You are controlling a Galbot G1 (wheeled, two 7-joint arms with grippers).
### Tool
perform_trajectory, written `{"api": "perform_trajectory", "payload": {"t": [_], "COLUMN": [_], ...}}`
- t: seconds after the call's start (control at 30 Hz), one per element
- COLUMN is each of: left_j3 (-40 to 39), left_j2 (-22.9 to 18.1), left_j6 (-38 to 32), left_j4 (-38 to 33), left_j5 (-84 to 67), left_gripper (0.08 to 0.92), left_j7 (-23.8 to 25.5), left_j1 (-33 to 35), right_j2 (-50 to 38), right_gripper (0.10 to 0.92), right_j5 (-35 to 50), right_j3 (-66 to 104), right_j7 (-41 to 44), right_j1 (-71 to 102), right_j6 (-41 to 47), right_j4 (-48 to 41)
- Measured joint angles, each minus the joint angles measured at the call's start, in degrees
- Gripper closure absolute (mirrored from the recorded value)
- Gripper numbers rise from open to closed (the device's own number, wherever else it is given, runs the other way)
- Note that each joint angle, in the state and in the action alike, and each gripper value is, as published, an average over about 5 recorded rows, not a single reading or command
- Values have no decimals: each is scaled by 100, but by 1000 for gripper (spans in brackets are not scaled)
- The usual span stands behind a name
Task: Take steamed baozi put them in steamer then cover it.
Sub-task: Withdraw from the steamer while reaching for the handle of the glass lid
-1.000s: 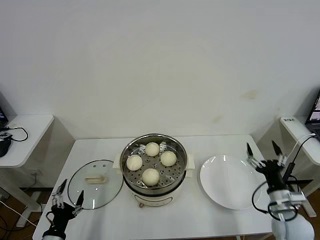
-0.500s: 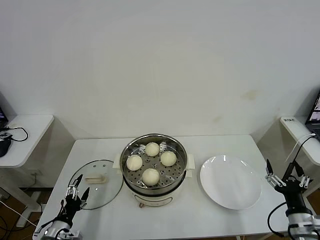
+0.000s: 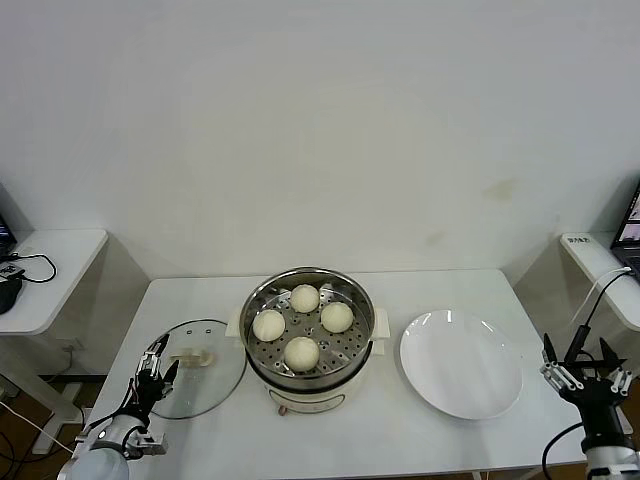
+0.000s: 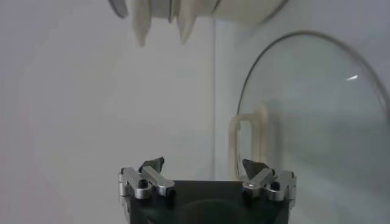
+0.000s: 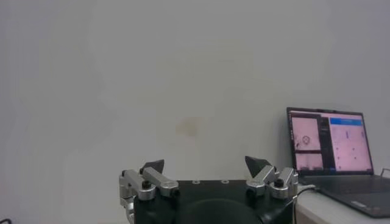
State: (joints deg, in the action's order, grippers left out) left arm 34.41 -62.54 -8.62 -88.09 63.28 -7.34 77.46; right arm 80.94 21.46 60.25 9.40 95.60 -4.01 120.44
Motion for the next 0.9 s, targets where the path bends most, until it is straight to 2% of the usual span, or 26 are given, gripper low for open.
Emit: {"api": "perform_trajectory", "payload": {"t": [0.77,0.9], "left_j3": [-412,-430], "left_j2": [-149,-163], "left_j6": [-7,-19], "left_j4": [975,1065], "left_j5": [92,87], "left_gripper": [177,223], "left_j7": [-39,-64], "left_j1": [-1031,-1097], "right_j2": [162,186], "right_gripper": [202,203], "right_j5": [22,20], "right_j3": [152,138], "right_j7": [51,53], "right_j1": [190,195], "right_j6": [-18,-21], "right_j4": [37,42]}}
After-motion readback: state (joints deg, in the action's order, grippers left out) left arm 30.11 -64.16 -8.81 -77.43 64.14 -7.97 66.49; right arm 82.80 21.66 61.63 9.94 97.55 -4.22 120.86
